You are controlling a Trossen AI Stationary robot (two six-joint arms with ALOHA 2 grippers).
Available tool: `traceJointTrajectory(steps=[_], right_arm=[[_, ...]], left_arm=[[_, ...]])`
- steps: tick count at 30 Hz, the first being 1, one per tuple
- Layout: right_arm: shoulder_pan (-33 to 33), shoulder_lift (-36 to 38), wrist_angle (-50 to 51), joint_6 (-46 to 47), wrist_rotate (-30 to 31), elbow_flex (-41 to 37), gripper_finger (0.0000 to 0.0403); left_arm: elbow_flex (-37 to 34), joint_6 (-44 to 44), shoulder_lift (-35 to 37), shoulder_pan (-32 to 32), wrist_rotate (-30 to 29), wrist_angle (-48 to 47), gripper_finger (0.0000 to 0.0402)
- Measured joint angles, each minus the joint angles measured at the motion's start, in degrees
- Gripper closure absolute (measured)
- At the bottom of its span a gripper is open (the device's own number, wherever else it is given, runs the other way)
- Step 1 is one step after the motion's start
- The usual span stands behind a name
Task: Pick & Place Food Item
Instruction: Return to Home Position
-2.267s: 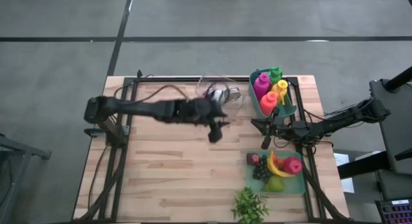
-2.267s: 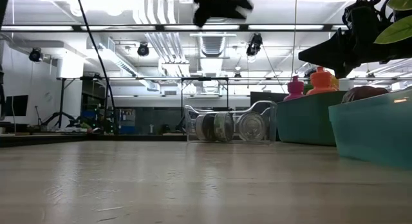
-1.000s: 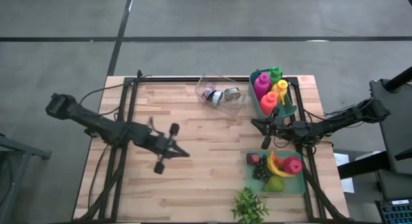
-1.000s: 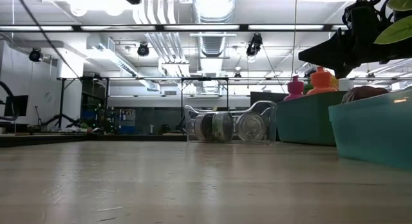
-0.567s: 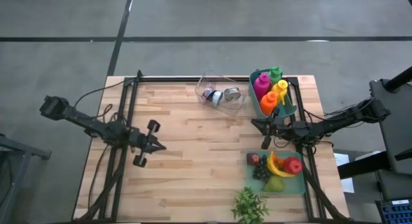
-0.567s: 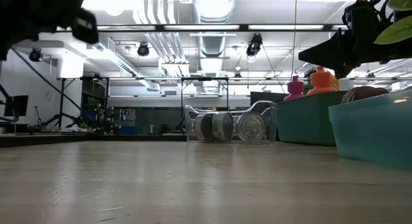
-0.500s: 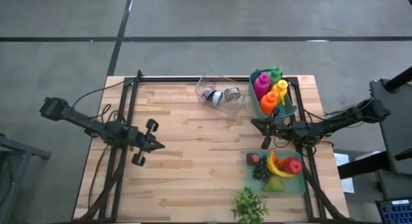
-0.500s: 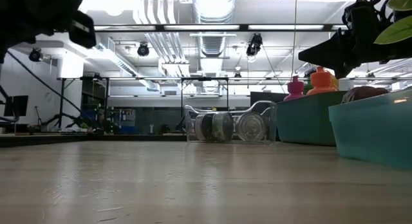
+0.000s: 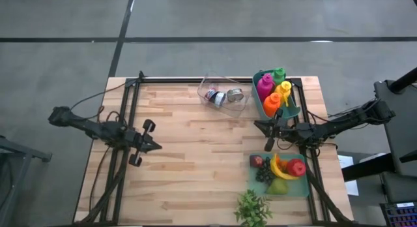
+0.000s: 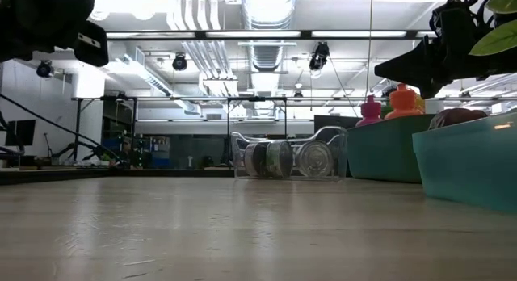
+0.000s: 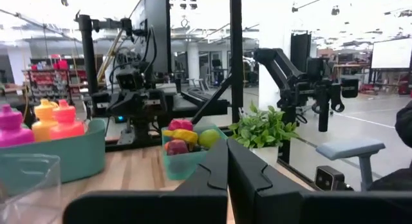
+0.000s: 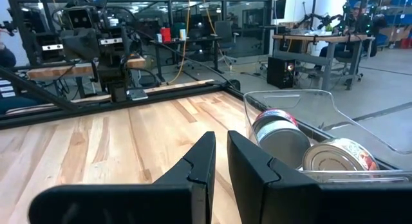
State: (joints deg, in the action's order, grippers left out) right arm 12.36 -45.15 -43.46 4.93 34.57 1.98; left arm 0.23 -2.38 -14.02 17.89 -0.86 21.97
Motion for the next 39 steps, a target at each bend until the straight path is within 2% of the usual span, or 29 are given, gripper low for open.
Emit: traceJointTrajectory(steps=[13, 39], right_arm=[[0.0, 0.0, 0.0, 0.0, 0.0, 0.0, 0.0365], [0.0, 0.0, 0.02, 0.02, -0.02, -0.02, 0.0365]], left_arm=[[-0.04, -3.91, 14.12, -0.04, -0.04, -13.0, 0.0401], [-0.09, -5.09, 13.9, -0.02, -1.27, -19.96, 0.0401]])
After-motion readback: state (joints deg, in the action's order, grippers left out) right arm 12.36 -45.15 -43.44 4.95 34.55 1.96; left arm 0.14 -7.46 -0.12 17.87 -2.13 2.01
